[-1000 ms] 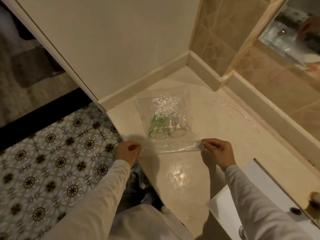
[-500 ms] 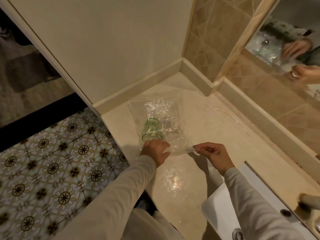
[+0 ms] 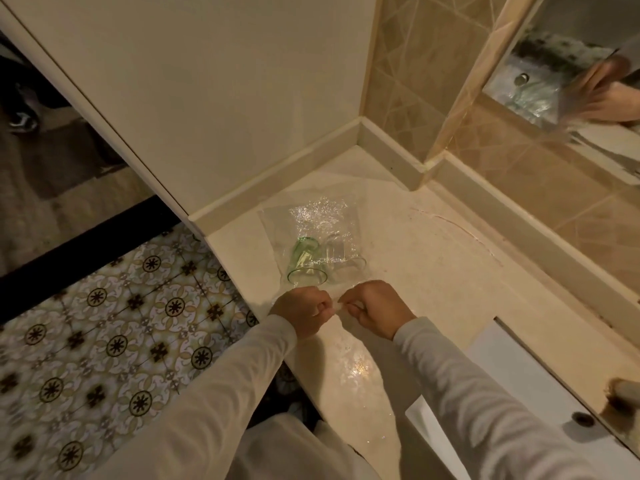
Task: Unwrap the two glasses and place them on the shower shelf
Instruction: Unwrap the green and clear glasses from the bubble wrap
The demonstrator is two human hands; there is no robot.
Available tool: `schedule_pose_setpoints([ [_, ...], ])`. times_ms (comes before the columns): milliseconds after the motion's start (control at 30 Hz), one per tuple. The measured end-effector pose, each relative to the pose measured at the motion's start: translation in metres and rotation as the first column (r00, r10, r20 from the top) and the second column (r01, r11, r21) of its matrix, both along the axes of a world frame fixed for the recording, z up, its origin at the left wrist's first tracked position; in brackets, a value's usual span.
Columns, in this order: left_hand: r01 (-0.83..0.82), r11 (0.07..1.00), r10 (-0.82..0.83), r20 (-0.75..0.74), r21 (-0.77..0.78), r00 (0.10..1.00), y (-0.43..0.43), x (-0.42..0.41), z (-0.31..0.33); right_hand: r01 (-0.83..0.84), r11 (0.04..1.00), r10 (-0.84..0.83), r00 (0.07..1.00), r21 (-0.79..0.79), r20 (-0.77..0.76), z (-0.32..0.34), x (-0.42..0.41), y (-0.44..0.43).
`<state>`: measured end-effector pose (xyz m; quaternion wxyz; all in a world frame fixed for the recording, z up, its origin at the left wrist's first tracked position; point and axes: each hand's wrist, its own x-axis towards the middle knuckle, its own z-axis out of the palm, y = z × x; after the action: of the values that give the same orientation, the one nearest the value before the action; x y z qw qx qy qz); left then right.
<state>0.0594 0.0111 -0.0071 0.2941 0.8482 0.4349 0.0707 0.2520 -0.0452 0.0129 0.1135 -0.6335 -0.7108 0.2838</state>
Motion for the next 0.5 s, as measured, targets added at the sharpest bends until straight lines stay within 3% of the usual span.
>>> schedule_pose_setpoints([
  [133,0.145,0.986,-0.166,-0.362,-0.084,0.917,0.021,-0.038,-0.002,0.007,1.0,-0.007,1.0,0.03,0.003,-0.001,0.007,-0.007],
  [200,0.141,0.985,-0.17,-0.433,-0.098,0.885,0.027,-0.062,-0.004,0.02,0.999,-0.02,1.0,0.037,0.003,-0.003,0.011,-0.013],
  [300,0.144,0.989,-0.147,-0.396,-0.037,0.907,0.025,-0.089,-0.001,0.059,0.996,-0.059,0.998,0.066,0.003,-0.005,0.014,-0.019],
  [400,0.259,0.942,-0.194,-0.284,0.213,0.939,0.011,-0.1,0.005,-0.019,0.994,0.014,0.999,0.104,0.047,-0.003,0.017,-0.026],
  [500,0.303,0.873,-0.206,-0.275,0.381,0.939,-0.006,-0.102,0.007,-0.039,0.98,0.022,0.996,0.197,0.087,0.003,0.031,-0.043],
])
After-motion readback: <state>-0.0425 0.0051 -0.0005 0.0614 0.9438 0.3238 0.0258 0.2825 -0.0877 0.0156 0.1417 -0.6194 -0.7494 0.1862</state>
